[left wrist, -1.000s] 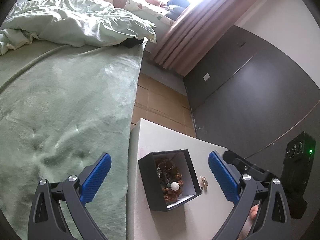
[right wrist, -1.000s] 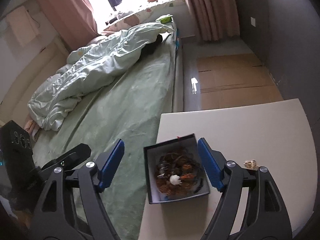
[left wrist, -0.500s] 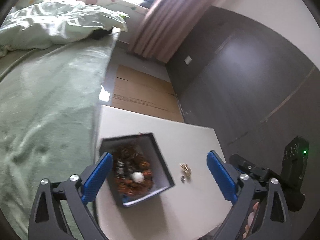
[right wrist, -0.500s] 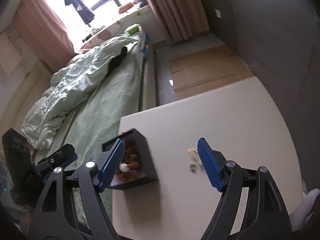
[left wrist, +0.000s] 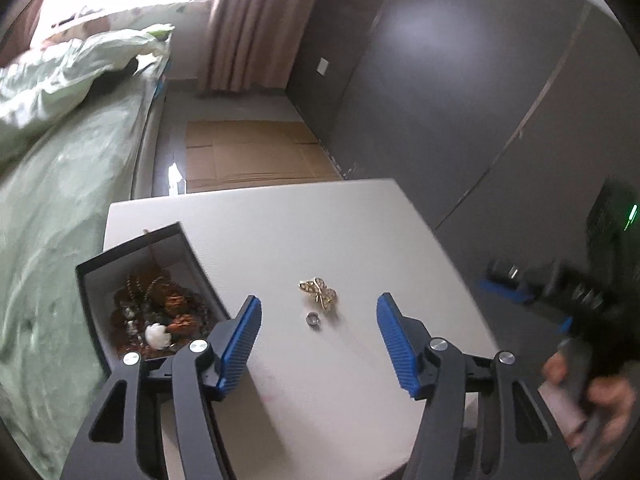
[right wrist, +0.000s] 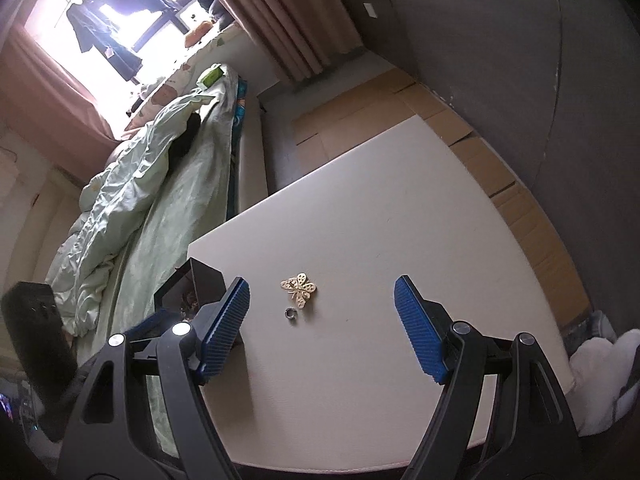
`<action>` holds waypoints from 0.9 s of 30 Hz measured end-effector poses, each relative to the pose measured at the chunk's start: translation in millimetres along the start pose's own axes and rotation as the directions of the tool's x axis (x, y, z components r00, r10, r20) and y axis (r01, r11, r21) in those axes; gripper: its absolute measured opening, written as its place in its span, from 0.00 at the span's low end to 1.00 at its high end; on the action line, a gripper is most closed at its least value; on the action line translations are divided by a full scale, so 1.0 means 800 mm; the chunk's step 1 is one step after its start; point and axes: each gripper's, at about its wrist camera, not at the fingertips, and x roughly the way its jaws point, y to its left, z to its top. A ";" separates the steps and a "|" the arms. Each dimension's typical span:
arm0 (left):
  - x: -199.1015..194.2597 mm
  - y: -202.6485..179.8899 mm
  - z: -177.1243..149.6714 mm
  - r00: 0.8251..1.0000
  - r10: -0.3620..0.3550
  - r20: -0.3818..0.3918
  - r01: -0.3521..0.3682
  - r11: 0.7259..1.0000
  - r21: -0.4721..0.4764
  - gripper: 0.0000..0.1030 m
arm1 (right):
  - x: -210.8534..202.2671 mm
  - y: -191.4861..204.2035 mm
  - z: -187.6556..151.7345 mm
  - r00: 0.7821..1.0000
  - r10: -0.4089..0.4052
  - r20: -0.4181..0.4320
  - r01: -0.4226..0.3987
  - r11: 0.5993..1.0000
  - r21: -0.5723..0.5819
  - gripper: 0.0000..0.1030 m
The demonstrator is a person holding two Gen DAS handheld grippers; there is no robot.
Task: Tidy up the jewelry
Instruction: 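Move both open tools back over the gold butterfly brooch and ring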
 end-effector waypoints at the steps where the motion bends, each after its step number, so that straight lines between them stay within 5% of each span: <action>1: 0.008 -0.007 -0.003 1.000 0.015 -0.006 -0.015 1.000 0.021 0.54 | 0.000 -0.001 0.002 1.000 0.004 -0.002 -0.004 1.000 -0.004 0.73; 13: 0.089 -0.039 -0.036 0.992 0.111 -0.063 -0.104 0.990 0.099 0.44 | 0.007 -0.032 0.014 0.999 0.014 -0.038 -0.014 1.000 0.017 0.73; 17: 0.107 -0.033 -0.044 0.983 0.177 -0.052 -0.173 0.982 0.077 0.47 | 0.002 -0.039 0.018 0.999 0.019 -0.027 -0.018 1.000 0.026 0.73; 22: 0.110 -0.028 -0.054 0.969 0.247 -0.022 -0.244 0.964 0.103 0.67 | -0.001 -0.045 0.021 1.000 0.014 -0.022 -0.014 0.999 0.034 0.73; 27: 0.106 -0.022 -0.058 0.969 0.248 0.000 -0.246 0.961 0.125 0.67 | -0.002 -0.045 0.020 1.000 0.015 -0.024 -0.014 1.000 0.027 0.73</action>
